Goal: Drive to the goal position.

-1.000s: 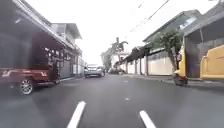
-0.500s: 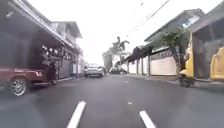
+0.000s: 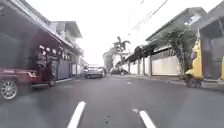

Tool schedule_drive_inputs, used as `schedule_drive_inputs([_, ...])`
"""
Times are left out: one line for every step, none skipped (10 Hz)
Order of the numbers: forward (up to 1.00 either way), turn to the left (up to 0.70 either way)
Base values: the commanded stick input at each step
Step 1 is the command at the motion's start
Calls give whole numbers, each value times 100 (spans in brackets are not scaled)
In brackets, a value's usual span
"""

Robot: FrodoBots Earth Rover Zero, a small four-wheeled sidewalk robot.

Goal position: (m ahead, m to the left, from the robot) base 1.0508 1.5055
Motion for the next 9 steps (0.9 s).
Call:
schedule_drive_inputs([70,0])
schedule_drive_inputs([70,0])
schedule_drive_inputs([70,0])
schedule_drive_inputs([70,0])
schedule_drive_inputs([70,-24])
schedule_drive_inputs([63,-39])
schedule_drive_inputs([51,-33])
schedule_drive_inputs([33,0])
schedule_drive_inputs([21,0])
